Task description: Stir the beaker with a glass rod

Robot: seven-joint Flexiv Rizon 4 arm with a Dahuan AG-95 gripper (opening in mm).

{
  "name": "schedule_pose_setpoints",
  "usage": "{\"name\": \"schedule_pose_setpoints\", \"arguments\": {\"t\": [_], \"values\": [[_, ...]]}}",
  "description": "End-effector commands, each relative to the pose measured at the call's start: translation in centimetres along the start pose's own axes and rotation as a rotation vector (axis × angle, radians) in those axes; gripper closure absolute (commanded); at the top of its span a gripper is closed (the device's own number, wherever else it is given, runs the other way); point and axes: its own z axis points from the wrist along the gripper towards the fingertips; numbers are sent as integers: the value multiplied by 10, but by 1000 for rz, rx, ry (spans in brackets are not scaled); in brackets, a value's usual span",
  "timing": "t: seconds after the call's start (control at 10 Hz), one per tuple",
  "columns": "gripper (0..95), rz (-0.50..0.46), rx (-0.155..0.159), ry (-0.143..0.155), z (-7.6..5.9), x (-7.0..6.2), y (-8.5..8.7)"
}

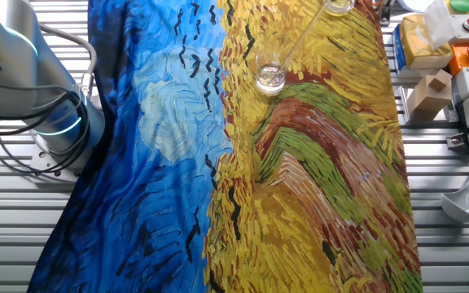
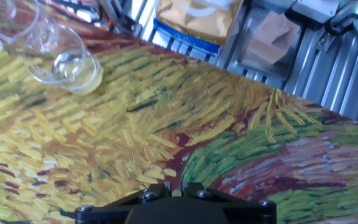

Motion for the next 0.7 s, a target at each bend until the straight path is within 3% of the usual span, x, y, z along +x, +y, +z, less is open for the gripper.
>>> {"name": "schedule_pose_setpoints", "arguments": {"t": [0.1,0.5,0.7], "values": [[950,109,-70,-43,0,0,2],[950,107,-62,-59,0,-5,3],[950,69,-42,-61,2,-6,-2]]}}
